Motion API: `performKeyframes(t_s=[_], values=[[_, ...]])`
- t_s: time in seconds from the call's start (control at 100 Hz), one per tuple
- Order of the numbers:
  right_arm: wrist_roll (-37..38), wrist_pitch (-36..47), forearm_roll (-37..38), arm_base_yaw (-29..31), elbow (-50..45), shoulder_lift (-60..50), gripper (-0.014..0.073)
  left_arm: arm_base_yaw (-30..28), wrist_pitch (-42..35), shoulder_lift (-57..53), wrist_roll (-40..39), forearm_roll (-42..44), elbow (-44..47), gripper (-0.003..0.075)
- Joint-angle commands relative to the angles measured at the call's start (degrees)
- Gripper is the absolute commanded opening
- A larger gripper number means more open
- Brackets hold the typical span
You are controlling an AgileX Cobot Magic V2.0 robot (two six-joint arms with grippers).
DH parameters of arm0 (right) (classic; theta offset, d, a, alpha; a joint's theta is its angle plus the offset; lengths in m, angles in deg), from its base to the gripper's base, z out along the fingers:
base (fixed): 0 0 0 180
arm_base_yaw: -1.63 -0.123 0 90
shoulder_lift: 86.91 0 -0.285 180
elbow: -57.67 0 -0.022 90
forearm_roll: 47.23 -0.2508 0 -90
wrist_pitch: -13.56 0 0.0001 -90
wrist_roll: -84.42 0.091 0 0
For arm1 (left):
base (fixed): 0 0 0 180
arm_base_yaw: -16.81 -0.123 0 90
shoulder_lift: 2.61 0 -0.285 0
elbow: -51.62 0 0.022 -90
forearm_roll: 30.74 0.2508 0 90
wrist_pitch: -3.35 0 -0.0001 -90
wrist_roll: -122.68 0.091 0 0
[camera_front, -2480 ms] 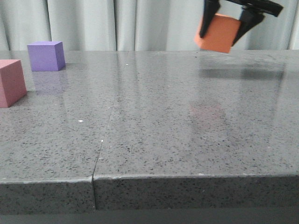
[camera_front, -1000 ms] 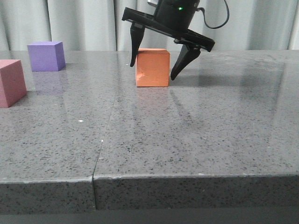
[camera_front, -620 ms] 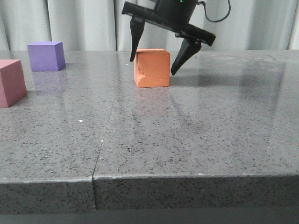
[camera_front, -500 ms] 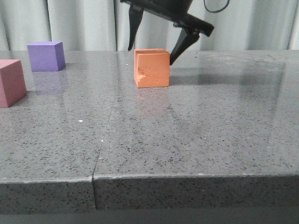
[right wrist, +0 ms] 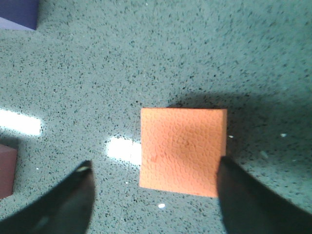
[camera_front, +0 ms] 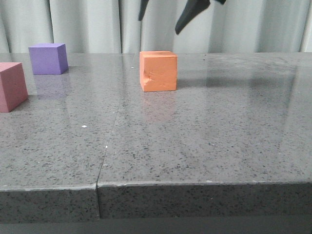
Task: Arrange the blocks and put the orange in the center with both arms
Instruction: 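Raise the right gripper away from the orange cube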
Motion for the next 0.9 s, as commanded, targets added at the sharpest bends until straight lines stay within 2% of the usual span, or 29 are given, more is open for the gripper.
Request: performKeyframes(t_s=[0.0, 0.07, 0.11, 0.19, 0.26, 0.5, 0.89], values=[[-1.7, -5.0, 0.3, 0.1, 1.9, -5.4, 0.0313, 0.0, -4.7, -1.6, -0.1, -0.4, 2.3, -0.0020], [-2.4, -5.0, 0.4, 0.1, 1.9, -6.4, 0.0152, 0.0, -4.7, -1.6, -0.1, -0.4, 2.3, -0.0020], [-2.8, -5.0, 0.5, 0.1, 1.9, -6.8, 0.0092, 0.0, -4.7, -1.6, -0.1, -0.4, 2.3, -0.0020], [-4.0, -5.0, 0.7, 0.1, 1.6, -7.9, -0.0013, 0.0, -4.7, -1.6, -0.1, -0.4, 2.3, -0.0020], [-4.7, -5.0, 1.8, 0.1, 0.9, -9.0, -0.0055, 0.0, -4.7, -1.6, -0.1, -0.4, 2.3, -0.0020], [-4.7, -5.0, 7.4, 0.1, -9.1, -14.9, -0.0060, 0.0, -4.7, -1.6, -0.1, -0.4, 2.3, -0.0020], [-4.7, 0.0, 11.1, 0.1, -28.2, -28.3, -0.0060, 0.0, -4.7, -1.6, -0.1, -0.4, 2.3, -0.0020]])
